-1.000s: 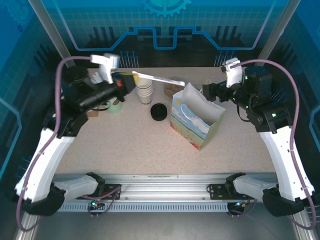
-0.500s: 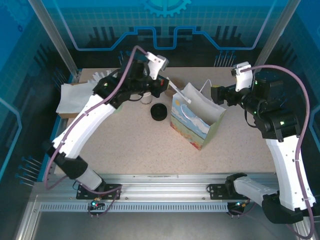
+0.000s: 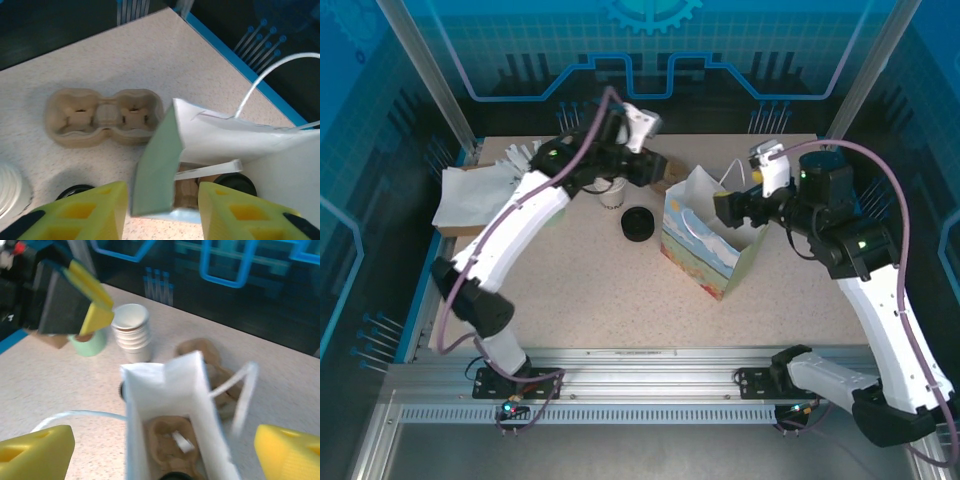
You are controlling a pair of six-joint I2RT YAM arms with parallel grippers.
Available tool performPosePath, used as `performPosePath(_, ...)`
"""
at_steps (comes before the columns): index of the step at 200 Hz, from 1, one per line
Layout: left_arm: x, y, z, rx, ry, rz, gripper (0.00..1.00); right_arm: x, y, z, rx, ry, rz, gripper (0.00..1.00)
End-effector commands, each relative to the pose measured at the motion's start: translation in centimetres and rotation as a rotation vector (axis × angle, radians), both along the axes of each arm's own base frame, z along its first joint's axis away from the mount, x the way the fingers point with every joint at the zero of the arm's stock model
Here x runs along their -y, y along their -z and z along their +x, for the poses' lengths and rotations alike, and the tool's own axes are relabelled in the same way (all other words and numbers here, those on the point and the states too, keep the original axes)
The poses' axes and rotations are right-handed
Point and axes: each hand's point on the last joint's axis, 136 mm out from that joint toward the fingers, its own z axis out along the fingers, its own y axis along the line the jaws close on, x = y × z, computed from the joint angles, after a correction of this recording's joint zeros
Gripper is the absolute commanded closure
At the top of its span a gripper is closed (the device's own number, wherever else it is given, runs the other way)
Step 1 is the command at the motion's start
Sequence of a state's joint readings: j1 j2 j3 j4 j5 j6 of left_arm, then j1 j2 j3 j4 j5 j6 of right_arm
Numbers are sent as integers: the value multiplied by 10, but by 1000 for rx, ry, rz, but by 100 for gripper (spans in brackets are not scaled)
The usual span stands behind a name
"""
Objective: Pack the takeout coffee
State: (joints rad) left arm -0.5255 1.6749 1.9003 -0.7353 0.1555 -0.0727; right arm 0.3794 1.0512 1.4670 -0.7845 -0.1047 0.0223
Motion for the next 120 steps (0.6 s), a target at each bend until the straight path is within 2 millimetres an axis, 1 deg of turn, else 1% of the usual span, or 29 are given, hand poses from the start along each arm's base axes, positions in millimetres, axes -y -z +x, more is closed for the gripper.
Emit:
performPosePath(1, -68, -47, -13, 91, -146, -179, 53, -33, -20, -14, 105, -148, 25, 6)
performPosePath(6, -89, -49, -13, 104, -203, -221, 52, -41, -22, -17, 118, -180, 28, 6)
performPosePath(13, -117, -45, -12, 111, -288, -271, 51, -52, -24, -20, 136, -221, 29, 7)
performPosePath(17, -140, -38, -8, 110, -360, -290, 49, -58, -25, -22, 146, -242, 27, 6)
performPosePath(23, -170, -35, -9, 125, -460, -318, 47, -66, -27, -24, 161, -269, 22, 6)
performPosePath(34, -224, -14, -9, 113, -639, -330, 45, -80, -29, -28, 187, -312, 7, 6)
performPosePath(39, -247, -7, -10, 112, -713, -338, 44, -86, -30, -29, 196, -330, 0, 6)
performPosePath(41, -253, -4, -11, 110, -734, -339, 44, -88, -30, -30, 199, -336, -2, 6)
performPosePath(48, -287, 6, -13, 109, -843, -345, 43, -94, -31, -30, 208, -350, -12, 6)
performPosePath(59, -330, 28, -18, 85, -991, -348, 42, -102, -30, -30, 213, -369, -23, 6)
performPosePath(66, -353, 39, -21, 75, -1067, -350, 41, -107, -29, -30, 211, -380, -25, 6)
performPosePath(76, -382, 57, -23, 59, -1164, -338, 40, -111, -27, -29, 209, -391, -29, 6)
performPosePath(91, -417, 88, -20, 0, -1275, -313, 36, -114, -23, -27, 203, -395, -39, 6)
performPosePath(105, -437, 120, -9, -83, -1320, -282, 33, -114, -19, -25, 200, -390, -53, 6)
performPosePath(109, -440, 125, -5, -99, -1324, -275, 32, -114, -19, -24, 203, -389, -56, 6)
performPosePath(112, -442, 134, 0, -126, -1327, -268, 31, -113, -19, -24, 204, -386, -58, 6)
performPosePath(120, -447, 152, 10, -178, -1330, -254, 29, -113, -17, -23, 206, -382, -65, 6)
